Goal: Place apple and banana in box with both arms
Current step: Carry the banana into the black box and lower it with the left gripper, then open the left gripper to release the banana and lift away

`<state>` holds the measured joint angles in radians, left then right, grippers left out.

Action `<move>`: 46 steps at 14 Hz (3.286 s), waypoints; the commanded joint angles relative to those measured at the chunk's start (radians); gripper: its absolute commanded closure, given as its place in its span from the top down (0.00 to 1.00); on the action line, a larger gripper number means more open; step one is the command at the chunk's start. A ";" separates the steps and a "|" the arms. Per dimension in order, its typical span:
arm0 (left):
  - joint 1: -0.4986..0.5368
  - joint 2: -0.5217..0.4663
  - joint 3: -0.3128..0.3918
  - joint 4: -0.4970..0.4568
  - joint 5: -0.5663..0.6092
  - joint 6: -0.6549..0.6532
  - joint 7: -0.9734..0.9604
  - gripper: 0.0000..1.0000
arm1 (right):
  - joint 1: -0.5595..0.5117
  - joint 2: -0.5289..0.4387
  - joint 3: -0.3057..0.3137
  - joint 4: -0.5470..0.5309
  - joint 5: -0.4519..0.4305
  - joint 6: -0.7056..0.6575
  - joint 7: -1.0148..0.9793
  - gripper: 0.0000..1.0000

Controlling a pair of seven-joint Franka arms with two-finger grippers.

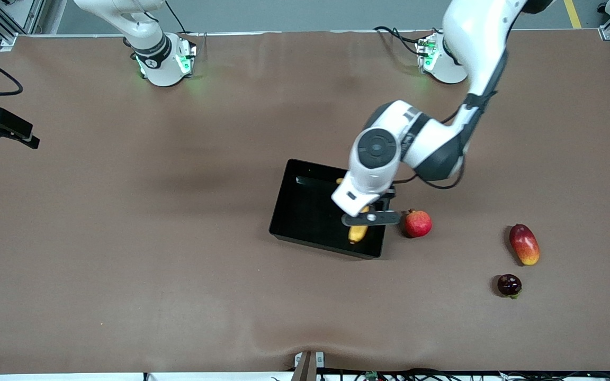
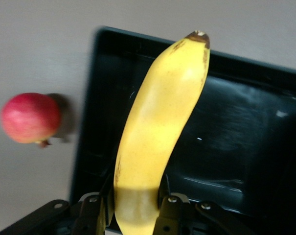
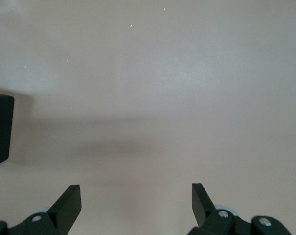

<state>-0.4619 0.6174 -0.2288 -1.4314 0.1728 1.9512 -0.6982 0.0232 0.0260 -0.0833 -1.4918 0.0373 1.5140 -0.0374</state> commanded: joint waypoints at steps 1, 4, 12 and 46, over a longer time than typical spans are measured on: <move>-0.049 0.057 0.008 0.051 0.010 0.029 -0.004 0.00 | -0.003 -0.003 0.008 -0.002 -0.008 0.005 -0.010 1.00; -0.075 0.093 0.009 0.051 0.010 0.110 -0.026 0.00 | -0.002 -0.003 0.008 -0.002 -0.007 0.003 -0.010 1.00; -0.127 0.206 0.016 0.052 0.013 0.224 -0.012 0.00 | -0.002 -0.001 0.010 -0.002 -0.007 0.003 -0.010 1.00; 0.307 -0.284 0.040 0.029 0.030 -0.242 0.310 1.00 | -0.008 0.003 0.008 -0.004 -0.010 -0.005 -0.012 1.00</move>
<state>-0.2031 0.4006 -0.1751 -1.3538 0.1925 1.7513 -0.4573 0.0235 0.0328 -0.0780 -1.4953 0.0373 1.5129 -0.0380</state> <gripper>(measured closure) 0.000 0.000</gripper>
